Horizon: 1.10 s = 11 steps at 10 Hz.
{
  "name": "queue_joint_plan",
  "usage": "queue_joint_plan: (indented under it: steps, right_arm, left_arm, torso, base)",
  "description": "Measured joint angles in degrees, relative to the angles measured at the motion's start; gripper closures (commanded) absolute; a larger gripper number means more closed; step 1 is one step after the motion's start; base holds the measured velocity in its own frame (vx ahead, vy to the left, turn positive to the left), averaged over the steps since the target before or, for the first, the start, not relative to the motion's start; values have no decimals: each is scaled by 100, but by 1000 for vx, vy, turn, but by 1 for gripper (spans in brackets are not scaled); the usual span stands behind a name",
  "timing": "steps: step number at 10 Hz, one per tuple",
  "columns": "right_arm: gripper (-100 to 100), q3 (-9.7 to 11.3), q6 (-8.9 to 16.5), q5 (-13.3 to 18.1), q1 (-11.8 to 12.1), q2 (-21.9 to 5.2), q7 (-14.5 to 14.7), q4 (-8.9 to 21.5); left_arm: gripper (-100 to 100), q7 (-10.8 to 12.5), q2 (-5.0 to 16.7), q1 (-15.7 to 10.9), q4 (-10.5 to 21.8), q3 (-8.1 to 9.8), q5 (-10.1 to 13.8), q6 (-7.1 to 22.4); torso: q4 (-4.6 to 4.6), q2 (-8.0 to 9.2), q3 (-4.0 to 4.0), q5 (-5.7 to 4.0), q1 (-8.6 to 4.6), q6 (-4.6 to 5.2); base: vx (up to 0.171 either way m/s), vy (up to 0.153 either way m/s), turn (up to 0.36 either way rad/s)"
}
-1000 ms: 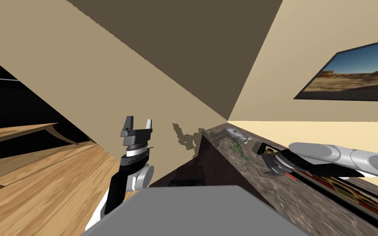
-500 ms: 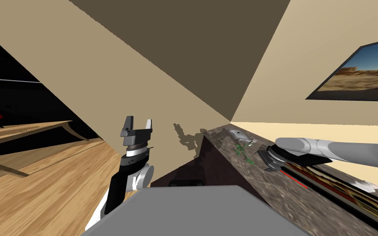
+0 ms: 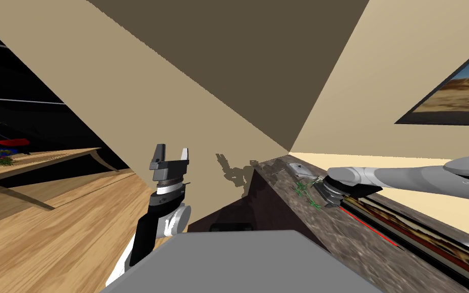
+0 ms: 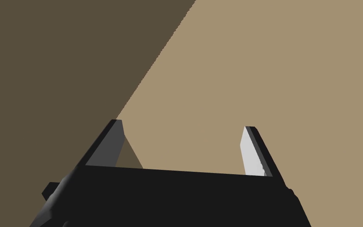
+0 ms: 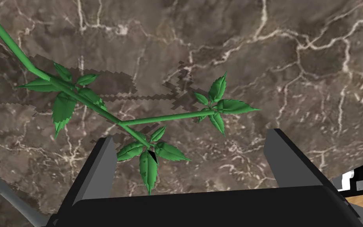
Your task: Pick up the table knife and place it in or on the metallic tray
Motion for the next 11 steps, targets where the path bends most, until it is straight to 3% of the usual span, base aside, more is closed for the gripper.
queue_joint_plan:
  steps: [11]
  right_arm:
    - [-100, -278, 110, 943, 849, -1796, -445, 1122]
  left_arm:
    - [0, 0, 0, 0, 0, 0, 0, 0]
  torso:
    - [-2, -7, -4, -1, -4, 0]
  base:
    - [22, -17, 62]
